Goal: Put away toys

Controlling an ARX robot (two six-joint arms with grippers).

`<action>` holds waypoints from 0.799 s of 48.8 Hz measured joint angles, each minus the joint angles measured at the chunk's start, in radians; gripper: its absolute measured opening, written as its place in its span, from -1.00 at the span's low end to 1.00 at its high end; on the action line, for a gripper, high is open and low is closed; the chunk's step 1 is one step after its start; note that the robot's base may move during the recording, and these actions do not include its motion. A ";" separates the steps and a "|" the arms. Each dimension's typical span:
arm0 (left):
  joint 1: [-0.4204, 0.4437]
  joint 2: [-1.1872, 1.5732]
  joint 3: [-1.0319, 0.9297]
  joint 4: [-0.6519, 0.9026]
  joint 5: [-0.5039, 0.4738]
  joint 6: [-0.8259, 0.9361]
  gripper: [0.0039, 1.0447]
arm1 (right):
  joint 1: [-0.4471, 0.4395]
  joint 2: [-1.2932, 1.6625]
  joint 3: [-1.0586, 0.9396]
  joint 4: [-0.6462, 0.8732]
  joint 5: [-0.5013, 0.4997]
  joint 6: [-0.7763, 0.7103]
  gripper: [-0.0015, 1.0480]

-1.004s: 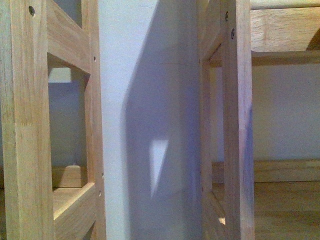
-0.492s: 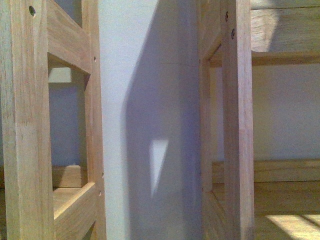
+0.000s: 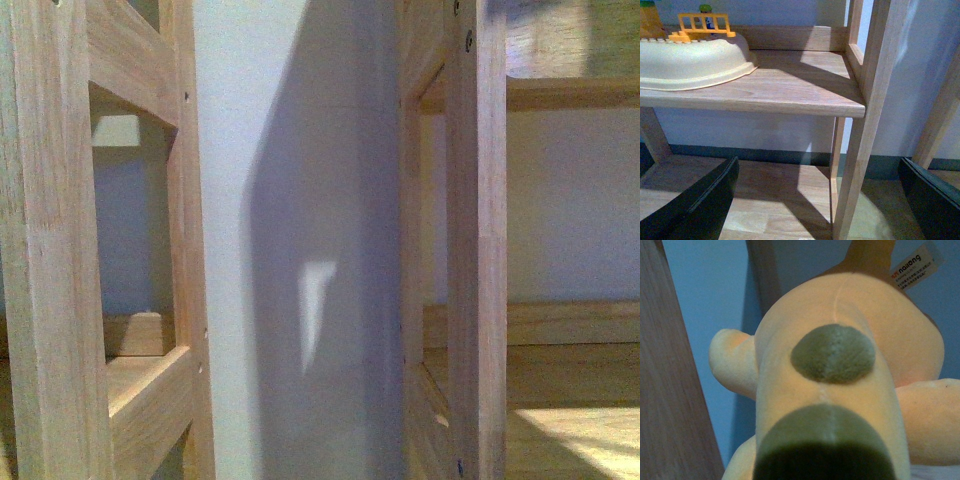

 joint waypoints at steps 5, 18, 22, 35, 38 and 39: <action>0.000 0.000 0.000 0.000 0.000 0.000 0.89 | 0.055 0.053 0.044 -0.018 0.042 0.022 -0.79; 0.000 0.000 0.000 0.000 0.000 0.000 0.89 | 0.093 0.148 0.130 -0.051 0.145 0.043 -0.79; 0.000 0.000 0.000 0.000 0.001 0.000 0.89 | 0.086 0.150 0.129 -0.050 0.146 0.046 -0.79; 0.000 0.000 0.000 0.000 0.000 0.000 0.89 | 0.030 0.140 0.052 0.004 0.106 0.126 -0.79; 0.000 0.000 0.000 0.000 0.000 0.000 0.89 | 0.017 0.138 0.023 0.015 0.113 0.128 -0.79; 0.000 0.000 0.000 0.000 0.000 0.000 0.89 | 0.010 0.138 0.006 0.023 0.112 0.130 -0.79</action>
